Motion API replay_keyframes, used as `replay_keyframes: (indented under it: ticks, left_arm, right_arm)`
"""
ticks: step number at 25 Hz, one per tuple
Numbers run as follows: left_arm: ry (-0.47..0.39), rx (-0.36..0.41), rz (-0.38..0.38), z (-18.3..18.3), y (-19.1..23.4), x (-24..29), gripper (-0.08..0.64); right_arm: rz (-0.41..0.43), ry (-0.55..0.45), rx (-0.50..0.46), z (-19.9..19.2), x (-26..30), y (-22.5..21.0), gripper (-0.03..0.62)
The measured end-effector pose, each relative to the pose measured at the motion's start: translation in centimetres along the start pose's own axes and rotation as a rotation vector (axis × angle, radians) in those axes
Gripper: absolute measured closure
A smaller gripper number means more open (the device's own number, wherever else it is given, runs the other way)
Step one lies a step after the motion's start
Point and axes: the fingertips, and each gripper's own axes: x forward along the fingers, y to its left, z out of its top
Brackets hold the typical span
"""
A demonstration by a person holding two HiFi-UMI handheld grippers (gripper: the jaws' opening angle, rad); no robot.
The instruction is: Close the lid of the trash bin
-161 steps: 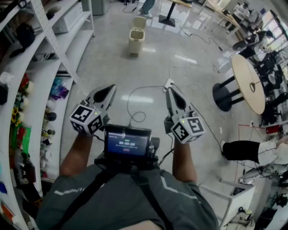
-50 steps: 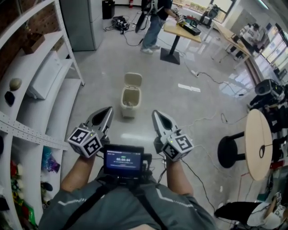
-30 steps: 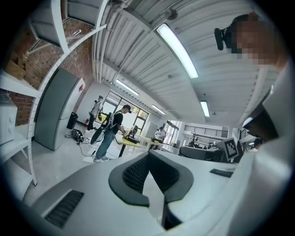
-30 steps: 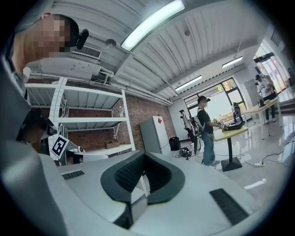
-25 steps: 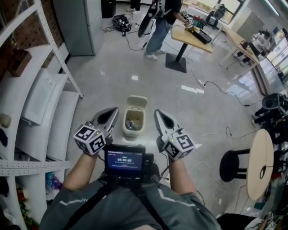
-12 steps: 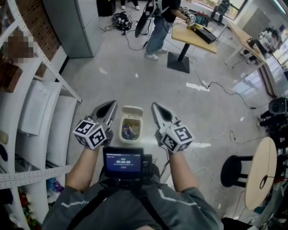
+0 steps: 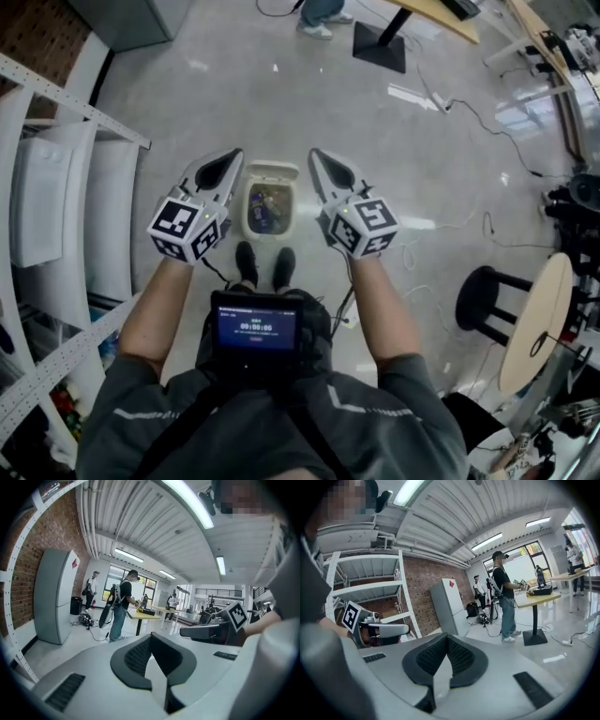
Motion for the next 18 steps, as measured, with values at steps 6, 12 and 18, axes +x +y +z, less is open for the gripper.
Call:
replay_keyframes:
  ticks: [6, 12, 18]
  left_arm:
    - [0.063, -0.098, 0.106, -7.6, 6.8, 3.6, 0.566]
    - [0.197, -0.194, 0.098, -15.6, 9.7, 7.4, 0.565]
    - [0.324, -0.251, 0.075, -21.6, 10.2, 10.6, 0.565]
  right_arm:
    - [-0.033, 0.134, 0.051, -7.8, 6.3, -3.7, 0.581]
    - [-0.066, 0.221, 0.115, -14.4, 10.5, -5.8, 0.581]
    - [-0.108, 0.307, 0.165, -19.7, 12.6, -8.4, 0.581]
